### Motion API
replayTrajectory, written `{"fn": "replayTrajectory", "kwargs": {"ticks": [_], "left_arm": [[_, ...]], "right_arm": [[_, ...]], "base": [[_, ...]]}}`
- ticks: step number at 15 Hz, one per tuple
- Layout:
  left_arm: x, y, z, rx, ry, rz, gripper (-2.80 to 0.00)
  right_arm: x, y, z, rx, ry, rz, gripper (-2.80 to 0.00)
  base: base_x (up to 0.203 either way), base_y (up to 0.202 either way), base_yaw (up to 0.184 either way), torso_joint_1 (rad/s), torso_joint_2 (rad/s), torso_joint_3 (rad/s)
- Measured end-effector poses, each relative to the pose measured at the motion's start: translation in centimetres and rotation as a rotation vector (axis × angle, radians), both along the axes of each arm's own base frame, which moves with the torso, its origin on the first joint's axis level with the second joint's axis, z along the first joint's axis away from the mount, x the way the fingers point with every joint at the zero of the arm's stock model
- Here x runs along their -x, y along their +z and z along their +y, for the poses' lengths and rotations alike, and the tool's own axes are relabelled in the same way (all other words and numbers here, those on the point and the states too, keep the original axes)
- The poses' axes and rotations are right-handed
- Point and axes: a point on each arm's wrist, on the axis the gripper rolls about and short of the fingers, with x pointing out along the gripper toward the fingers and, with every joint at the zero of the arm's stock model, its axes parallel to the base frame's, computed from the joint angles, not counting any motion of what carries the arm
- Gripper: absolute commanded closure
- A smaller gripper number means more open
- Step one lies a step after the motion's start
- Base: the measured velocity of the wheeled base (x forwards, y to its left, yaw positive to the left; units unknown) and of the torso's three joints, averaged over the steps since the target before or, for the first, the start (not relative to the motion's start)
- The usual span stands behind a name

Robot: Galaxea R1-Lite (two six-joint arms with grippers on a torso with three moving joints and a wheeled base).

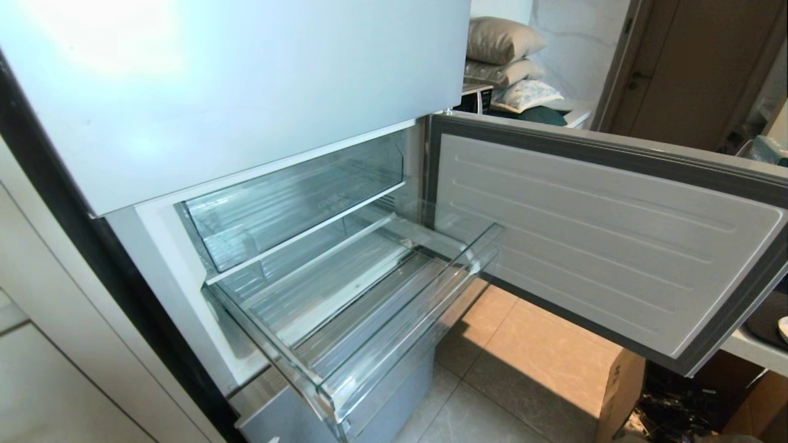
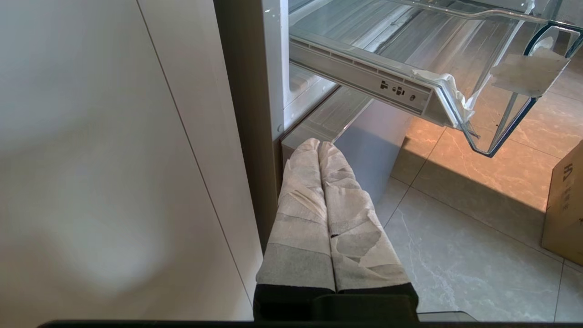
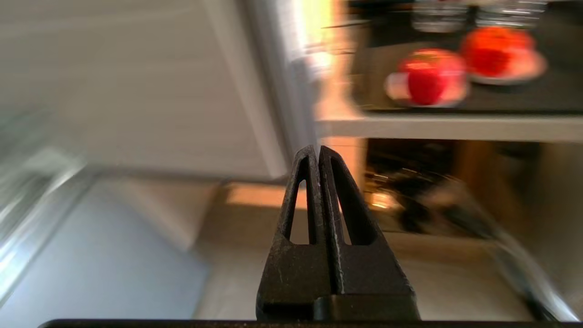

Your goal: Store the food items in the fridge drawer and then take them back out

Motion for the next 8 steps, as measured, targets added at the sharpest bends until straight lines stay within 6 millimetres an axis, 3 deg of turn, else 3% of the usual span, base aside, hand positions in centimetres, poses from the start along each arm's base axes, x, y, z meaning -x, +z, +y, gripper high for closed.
{"fn": "replayTrajectory", "kwargs": {"ticks": [4,8], "left_arm": [[0.0,0.0,0.0,0.000,0.000,0.000,0.00],[0.0,0.0,0.0,0.000,0.000,0.000,0.00]], "right_arm": [[-4.7,0.8,-4.1,-0.016,-0.153,0.047,-2.80],[-7.8,0.6,-8.8,-0.011,-0.279,0.039,-2.80]], "base": [[0.000,0.000,0.000,0.000,0.00,0.000],[0.000,0.000,0.000,0.000,0.00,0.000]]}}
